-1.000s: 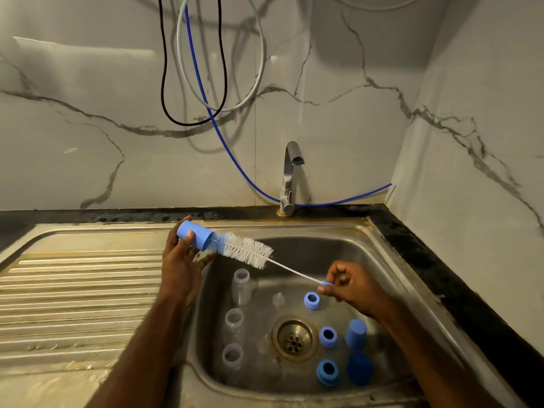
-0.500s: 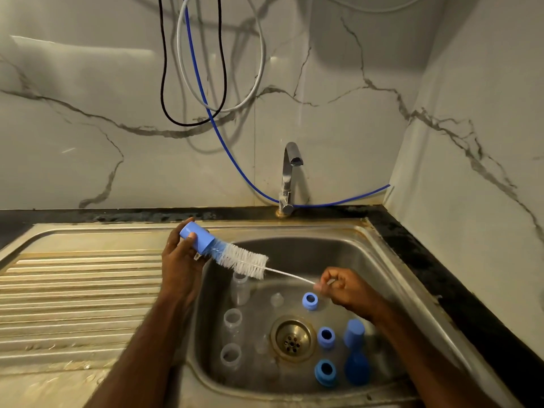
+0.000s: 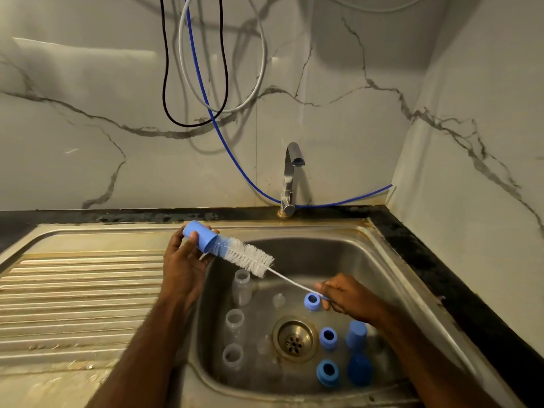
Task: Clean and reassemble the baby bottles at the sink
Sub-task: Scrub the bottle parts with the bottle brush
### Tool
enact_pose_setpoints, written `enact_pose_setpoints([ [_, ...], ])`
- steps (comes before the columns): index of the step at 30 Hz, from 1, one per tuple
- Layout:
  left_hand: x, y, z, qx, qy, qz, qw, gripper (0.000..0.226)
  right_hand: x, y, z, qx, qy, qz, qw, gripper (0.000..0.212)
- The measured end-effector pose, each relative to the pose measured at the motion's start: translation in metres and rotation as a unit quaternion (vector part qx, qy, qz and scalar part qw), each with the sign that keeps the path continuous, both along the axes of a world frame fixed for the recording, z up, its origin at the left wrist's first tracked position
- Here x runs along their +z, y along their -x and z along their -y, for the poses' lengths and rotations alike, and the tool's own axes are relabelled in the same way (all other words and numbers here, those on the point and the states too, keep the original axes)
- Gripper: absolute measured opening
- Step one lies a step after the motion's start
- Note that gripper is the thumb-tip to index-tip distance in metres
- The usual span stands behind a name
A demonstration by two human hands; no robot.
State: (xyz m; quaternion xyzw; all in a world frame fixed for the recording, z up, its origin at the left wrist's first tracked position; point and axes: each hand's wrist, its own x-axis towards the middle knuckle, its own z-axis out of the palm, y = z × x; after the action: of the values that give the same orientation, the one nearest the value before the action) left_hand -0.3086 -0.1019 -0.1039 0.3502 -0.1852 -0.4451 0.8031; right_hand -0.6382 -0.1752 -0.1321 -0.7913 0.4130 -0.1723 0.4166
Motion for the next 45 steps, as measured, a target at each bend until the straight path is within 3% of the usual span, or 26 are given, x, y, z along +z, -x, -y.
enact_pose_setpoints([
  [4,0.003,0.004,-0.001,0.002,-0.010,-0.019,1.000,0.026,0.001,0.002,0.004,-0.052,0.126,0.000,0.991,0.025],
  [8,0.008,0.006,-0.005,0.045,-0.021,-0.020,0.999,0.053,-0.001,0.000,0.005,-0.086,0.230,0.035,0.969,0.030],
  [11,0.008,0.004,-0.005,0.046,-0.009,-0.028,0.999,0.044,0.004,0.000,0.008,-0.144,0.344,0.056,0.926,0.027],
  [13,0.008,0.004,-0.005,0.035,0.004,-0.040,0.999,0.039,0.004,0.000,0.007,-0.125,0.297,0.023,0.946,0.028],
  [16,0.007,0.005,-0.005,0.021,0.011,-0.021,1.000,0.041,-0.001,-0.003,0.002,-0.031,0.142,-0.046,0.988,0.038],
  [18,0.006,0.004,-0.004,0.025,0.013,-0.025,0.999,0.044,-0.001,-0.002,0.002,-0.025,0.126,-0.022,0.992,0.040],
  [24,0.007,0.003,-0.003,0.059,0.003,-0.024,0.998,0.061,-0.001,0.002,0.007,-0.073,0.261,-0.005,0.963,0.023],
  [28,0.003,0.002,-0.003,0.043,-0.014,-0.006,0.999,0.047,0.007,0.000,0.008,-0.163,0.407,-0.006,0.899,0.018],
  [30,-0.001,-0.001,-0.002,0.016,0.001,-0.019,1.000,0.047,0.007,0.002,0.008,-0.115,0.339,-0.016,0.933,0.028],
  [32,-0.003,-0.003,0.000,-0.021,0.010,-0.043,0.999,0.044,0.005,0.000,0.001,-0.023,0.121,-0.016,0.992,0.043],
  [33,-0.002,-0.004,0.001,-0.036,0.020,-0.055,0.998,0.040,0.005,-0.001,-0.002,0.010,0.033,-0.008,0.999,0.049],
  [34,-0.001,-0.004,0.002,-0.043,0.034,-0.062,0.997,0.036,0.004,-0.003,-0.004,0.027,-0.017,0.004,0.999,0.051],
  [36,0.000,-0.004,0.003,-0.028,0.046,-0.061,0.997,0.034,0.004,-0.002,-0.004,0.019,-0.010,0.019,1.000,0.044],
  [37,0.000,-0.003,0.001,-0.001,0.036,-0.034,0.999,0.037,0.005,-0.001,-0.003,0.002,0.037,0.013,0.999,0.036],
  [39,-0.004,-0.001,0.000,0.075,-0.018,0.099,0.992,0.042,0.008,0.005,0.003,-0.033,0.138,-0.023,0.990,0.024],
  [41,-0.006,0.001,0.001,0.134,-0.059,0.235,0.961,0.044,0.012,0.008,0.005,-0.081,0.208,-0.044,0.974,0.021],
  [45,-0.004,0.001,0.005,0.182,-0.089,0.321,0.925,0.044,0.013,0.009,0.009,-0.104,0.295,-0.022,0.950,0.021],
])
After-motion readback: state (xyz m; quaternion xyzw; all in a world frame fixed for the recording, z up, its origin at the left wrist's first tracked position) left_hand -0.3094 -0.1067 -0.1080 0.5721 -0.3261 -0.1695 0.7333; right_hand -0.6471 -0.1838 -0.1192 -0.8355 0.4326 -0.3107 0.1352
